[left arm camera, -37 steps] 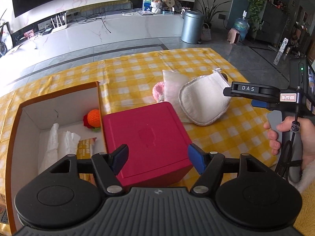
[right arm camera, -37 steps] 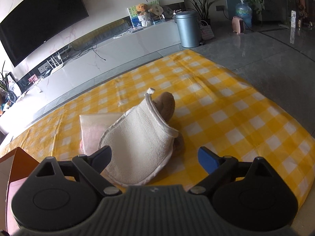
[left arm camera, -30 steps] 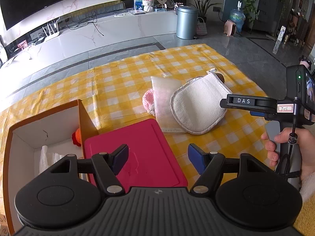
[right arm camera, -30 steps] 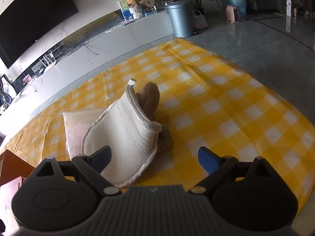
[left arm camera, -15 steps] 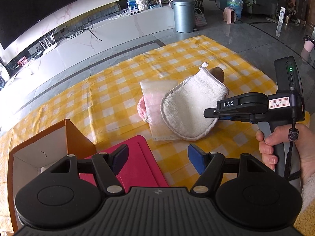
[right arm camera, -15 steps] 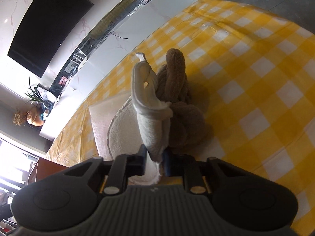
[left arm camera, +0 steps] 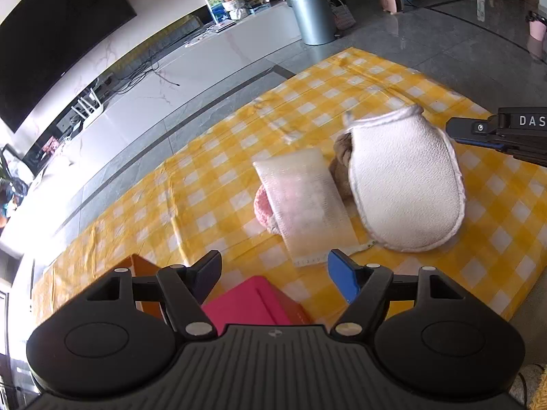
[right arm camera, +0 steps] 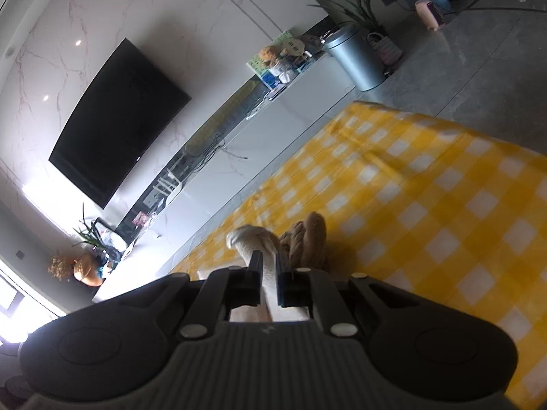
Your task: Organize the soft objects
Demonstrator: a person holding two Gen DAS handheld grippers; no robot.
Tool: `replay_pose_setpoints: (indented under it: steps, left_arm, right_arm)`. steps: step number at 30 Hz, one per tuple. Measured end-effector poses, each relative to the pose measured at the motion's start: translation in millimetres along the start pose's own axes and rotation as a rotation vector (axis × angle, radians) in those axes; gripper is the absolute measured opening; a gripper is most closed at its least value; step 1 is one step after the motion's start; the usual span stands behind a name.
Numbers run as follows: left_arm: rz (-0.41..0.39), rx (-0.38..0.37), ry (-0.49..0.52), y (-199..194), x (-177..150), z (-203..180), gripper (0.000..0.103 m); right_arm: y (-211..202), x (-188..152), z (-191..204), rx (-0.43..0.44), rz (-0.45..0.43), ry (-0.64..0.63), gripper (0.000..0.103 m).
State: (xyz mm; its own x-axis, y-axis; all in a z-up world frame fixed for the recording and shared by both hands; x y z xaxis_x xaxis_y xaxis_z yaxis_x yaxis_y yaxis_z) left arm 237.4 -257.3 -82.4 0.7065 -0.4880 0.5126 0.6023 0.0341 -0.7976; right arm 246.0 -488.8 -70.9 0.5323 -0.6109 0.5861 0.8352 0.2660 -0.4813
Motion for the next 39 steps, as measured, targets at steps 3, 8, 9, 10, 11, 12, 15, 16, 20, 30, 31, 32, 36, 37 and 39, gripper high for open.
replay_pose_setpoints:
  steps: [3,8,9,10,11,12,15,16,20,30,31,32,36,37,39]
  left_arm:
    - [0.034,-0.029,0.006,17.9,12.0,-14.7,0.085]
    - [0.085,-0.03,-0.022,46.7,26.9,-23.9,0.085]
    - [0.096,-0.018,-0.03,52.5,29.2,-23.3,0.085]
    - [0.11,-0.009,-0.045,59.1,31.1,-21.9,0.085]
    - [0.128,-0.013,-0.069,65.4,31.8,-20.2,0.085]
    - [0.152,-0.037,-0.092,72.0,31.8,-19.2,0.086]
    - [0.233,-0.107,-0.12,93.0,28.8,-20.6,0.086]
    - [0.24,-0.093,-0.136,98.8,27.8,-19.7,0.086]
    - [0.259,-0.07,-0.168,117.2,24.6,-19.8,0.086]
    - [0.328,-0.062,-0.239,151.5,18.3,-23.3,0.086]
    - [0.335,-0.063,-0.244,153.4,17.5,-23.3,0.086]
    - [0.35,-0.065,-0.249,155.8,16.5,-22.8,0.086]
    - [0.42,-0.113,-0.254,163.7,12.8,-24.3,0.081]
    - [0.428,-0.123,-0.263,165.5,12.5,-23.3,0.077]
    - [0.429,-0.147,-0.324,166.1,11.9,-19.2,0.05]
  right_arm:
    - [4.1,-1.2,-9.4,0.001,0.028,0.007,0.006]
    - [23.9,-15.7,-27.7,-0.154,0.136,0.027,0.026]
    - [25.8,-16.1,-30.9,-0.195,0.146,0.024,0.052]
    - [27.6,-16.7,-31.6,-0.216,0.154,0.01,0.061]
    - [29.2,-18.2,-31.3,-0.234,0.16,-0.018,0.069]
    - [31.1,-19.7,-32.2,-0.256,0.159,-0.042,0.069]
    - [33.3,-21.5,-35.1,-0.302,0.163,-0.06,0.07]
    - [33.0,-21.8,-35.3,-0.307,0.162,-0.064,0.07]
    - [30.7,-22.0,-35.4,-0.309,0.155,-0.074,0.07]
    - [36.5,-24.0,-26.9,-0.295,0.161,-0.09,0.071]
    - [37.4,-24.3,-25.9,-0.295,0.163,-0.093,0.071]
    - [38.0,-24.6,-25.2,-0.295,0.165,-0.095,0.071]
    - [39.7,-25.7,-24.5,-0.304,0.175,-0.103,0.071]
    - [39.5,-25.7,-25.1,-0.307,0.175,-0.103,0.071]
    - [38.9,-25.2,-27.3,-0.31,0.174,-0.097,0.071]
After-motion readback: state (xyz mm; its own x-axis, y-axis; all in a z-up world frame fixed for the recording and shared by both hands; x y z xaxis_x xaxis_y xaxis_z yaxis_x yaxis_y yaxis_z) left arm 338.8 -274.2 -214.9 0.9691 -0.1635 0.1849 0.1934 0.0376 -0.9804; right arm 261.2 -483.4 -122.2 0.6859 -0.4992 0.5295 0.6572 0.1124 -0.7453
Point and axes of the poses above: each gripper's, at about its wrist camera, not at the fingertips, and y roughly the way its jaws point, z to its left, x to its top, the point moved 6 cm from there along y, roughly the way its jaws point, and after that the axes turned 1 degree about -y, right-handed, at the moved point
